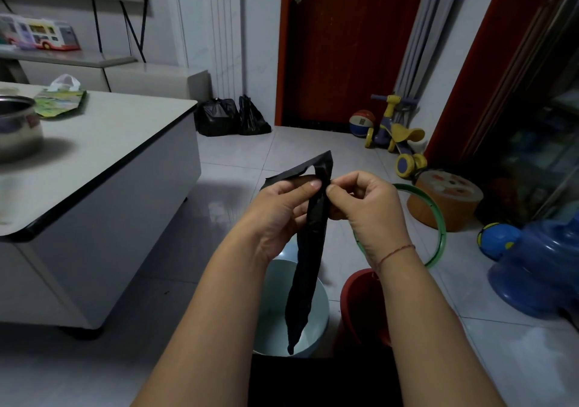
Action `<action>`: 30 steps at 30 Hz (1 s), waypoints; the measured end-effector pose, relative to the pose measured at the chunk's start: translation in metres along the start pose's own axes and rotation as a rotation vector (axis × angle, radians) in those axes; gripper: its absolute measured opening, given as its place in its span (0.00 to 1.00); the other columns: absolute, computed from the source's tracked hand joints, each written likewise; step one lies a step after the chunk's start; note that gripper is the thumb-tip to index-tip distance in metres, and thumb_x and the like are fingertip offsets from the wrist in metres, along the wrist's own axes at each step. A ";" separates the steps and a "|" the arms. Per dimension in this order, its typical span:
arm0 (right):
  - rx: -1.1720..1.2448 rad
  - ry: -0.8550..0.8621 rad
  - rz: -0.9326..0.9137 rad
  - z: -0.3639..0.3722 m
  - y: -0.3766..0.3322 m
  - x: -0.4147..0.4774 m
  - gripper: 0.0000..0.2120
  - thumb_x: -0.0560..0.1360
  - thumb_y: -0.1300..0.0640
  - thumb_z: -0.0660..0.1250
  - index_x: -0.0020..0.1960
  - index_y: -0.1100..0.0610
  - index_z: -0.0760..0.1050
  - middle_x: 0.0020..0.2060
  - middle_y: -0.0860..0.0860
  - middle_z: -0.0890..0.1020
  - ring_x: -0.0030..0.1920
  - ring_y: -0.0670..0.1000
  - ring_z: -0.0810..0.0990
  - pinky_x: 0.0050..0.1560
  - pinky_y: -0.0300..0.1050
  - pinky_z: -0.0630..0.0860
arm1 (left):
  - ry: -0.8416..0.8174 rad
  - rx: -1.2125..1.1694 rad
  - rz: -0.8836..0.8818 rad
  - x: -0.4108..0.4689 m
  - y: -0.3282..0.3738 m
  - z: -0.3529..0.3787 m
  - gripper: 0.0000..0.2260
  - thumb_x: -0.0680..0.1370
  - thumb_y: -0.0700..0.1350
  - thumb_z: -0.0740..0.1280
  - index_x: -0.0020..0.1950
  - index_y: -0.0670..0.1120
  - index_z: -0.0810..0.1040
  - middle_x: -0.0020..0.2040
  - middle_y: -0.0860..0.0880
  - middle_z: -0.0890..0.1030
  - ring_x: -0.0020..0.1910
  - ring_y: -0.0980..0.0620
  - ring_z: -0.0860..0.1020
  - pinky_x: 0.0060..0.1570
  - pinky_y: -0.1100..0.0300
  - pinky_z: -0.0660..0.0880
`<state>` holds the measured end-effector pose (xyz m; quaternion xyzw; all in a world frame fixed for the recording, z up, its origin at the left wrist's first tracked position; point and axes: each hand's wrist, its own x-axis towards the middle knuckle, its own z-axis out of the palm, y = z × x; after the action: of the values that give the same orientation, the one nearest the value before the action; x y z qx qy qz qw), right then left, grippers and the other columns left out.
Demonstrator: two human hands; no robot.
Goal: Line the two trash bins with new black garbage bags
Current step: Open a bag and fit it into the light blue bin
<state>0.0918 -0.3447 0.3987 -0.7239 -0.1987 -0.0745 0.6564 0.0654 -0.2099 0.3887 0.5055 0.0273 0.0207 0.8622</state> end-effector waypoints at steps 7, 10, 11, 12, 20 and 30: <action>0.021 -0.011 0.000 -0.001 0.000 0.001 0.06 0.72 0.62 0.69 0.40 0.54 0.77 0.34 0.52 0.81 0.34 0.44 0.82 0.34 0.34 0.77 | -0.003 0.003 0.015 0.001 0.001 0.002 0.08 0.74 0.39 0.68 0.52 0.38 0.80 0.40 0.45 0.84 0.36 0.52 0.83 0.36 0.61 0.79; 0.016 -0.013 0.002 -0.001 0.002 0.003 0.05 0.72 0.62 0.69 0.39 0.53 0.77 0.33 0.52 0.81 0.33 0.44 0.81 0.34 0.35 0.76 | 0.000 0.011 0.015 0.001 0.000 0.003 0.09 0.75 0.38 0.67 0.53 0.37 0.80 0.39 0.45 0.84 0.36 0.51 0.83 0.35 0.62 0.79; 0.017 -0.013 0.004 -0.001 0.003 0.003 0.05 0.72 0.62 0.69 0.39 0.53 0.77 0.33 0.52 0.80 0.33 0.44 0.80 0.34 0.35 0.76 | 0.002 0.012 0.014 0.001 0.000 0.003 0.07 0.75 0.38 0.67 0.51 0.38 0.80 0.39 0.45 0.84 0.35 0.51 0.83 0.35 0.62 0.79; 0.019 -0.013 0.006 -0.001 0.003 0.004 0.05 0.72 0.62 0.69 0.39 0.54 0.77 0.33 0.52 0.80 0.33 0.44 0.80 0.33 0.36 0.76 | 0.004 0.012 0.014 0.002 0.000 0.002 0.06 0.74 0.38 0.67 0.48 0.39 0.81 0.39 0.45 0.84 0.35 0.50 0.83 0.35 0.61 0.79; 0.040 -0.020 0.008 -0.002 0.006 0.005 0.06 0.72 0.62 0.68 0.39 0.53 0.77 0.32 0.51 0.81 0.32 0.43 0.81 0.33 0.35 0.76 | 0.020 0.061 0.073 0.001 -0.001 0.005 0.09 0.73 0.37 0.69 0.52 0.37 0.82 0.44 0.43 0.84 0.39 0.48 0.83 0.42 0.56 0.81; -0.041 -0.049 -0.066 -0.003 0.008 0.005 0.07 0.72 0.60 0.68 0.37 0.49 0.76 0.32 0.48 0.79 0.35 0.46 0.78 0.35 0.35 0.74 | 0.038 0.094 0.076 0.002 -0.003 0.005 0.07 0.72 0.39 0.71 0.47 0.38 0.83 0.45 0.41 0.84 0.46 0.43 0.83 0.42 0.57 0.81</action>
<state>0.0996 -0.3468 0.3937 -0.7319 -0.2369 -0.0826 0.6335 0.0672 -0.2154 0.3888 0.5456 0.0253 0.0617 0.8354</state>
